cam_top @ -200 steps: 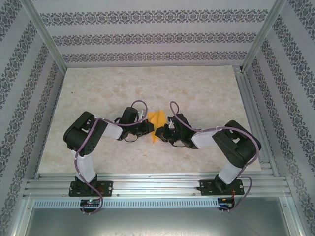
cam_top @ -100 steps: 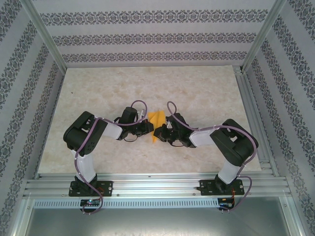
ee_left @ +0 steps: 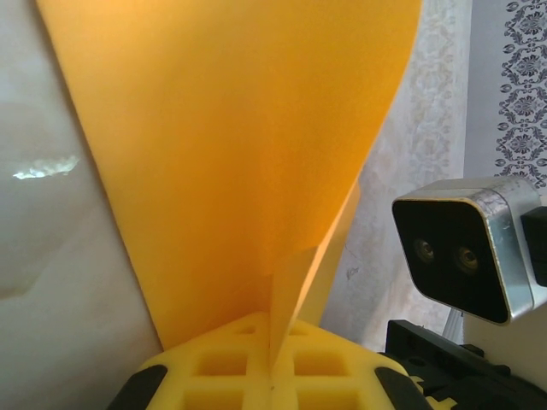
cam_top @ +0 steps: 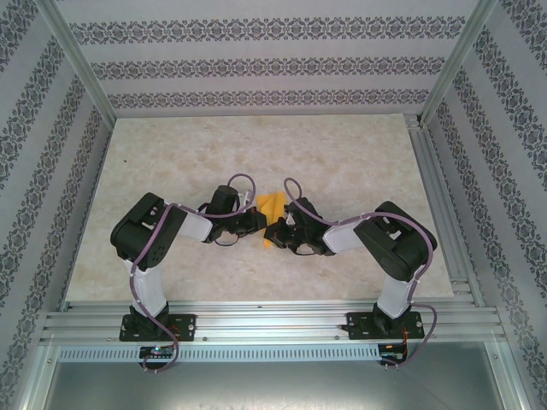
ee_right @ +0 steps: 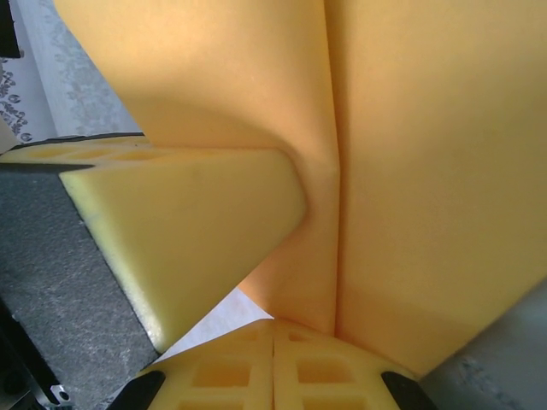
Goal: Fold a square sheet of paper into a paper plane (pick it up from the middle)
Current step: Fourth fold the wing at the center of the table.
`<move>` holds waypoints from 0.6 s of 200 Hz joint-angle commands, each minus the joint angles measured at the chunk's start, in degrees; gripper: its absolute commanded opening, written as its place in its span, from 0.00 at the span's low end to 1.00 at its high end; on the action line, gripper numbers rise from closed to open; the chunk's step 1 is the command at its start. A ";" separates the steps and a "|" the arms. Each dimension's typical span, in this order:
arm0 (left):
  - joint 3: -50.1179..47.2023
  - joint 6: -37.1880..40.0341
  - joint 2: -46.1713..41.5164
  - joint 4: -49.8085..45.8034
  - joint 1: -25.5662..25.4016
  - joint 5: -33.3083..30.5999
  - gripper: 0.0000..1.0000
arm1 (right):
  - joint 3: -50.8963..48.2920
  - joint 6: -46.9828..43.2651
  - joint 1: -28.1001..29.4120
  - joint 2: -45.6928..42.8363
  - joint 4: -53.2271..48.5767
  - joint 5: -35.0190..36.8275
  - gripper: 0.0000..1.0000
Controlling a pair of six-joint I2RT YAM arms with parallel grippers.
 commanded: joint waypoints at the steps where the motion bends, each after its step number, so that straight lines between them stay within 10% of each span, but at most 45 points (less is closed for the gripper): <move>1: 0.58 1.61 2.06 -0.31 1.18 -2.63 0.02 | 0.72 -1.52 0.86 0.58 -3.73 1.29 0.07; 120: -0.56 -0.60 2.74 2.29 1.11 -1.93 0.02 | 4.75 -5.64 1.37 -3.86 -10.83 0.39 0.07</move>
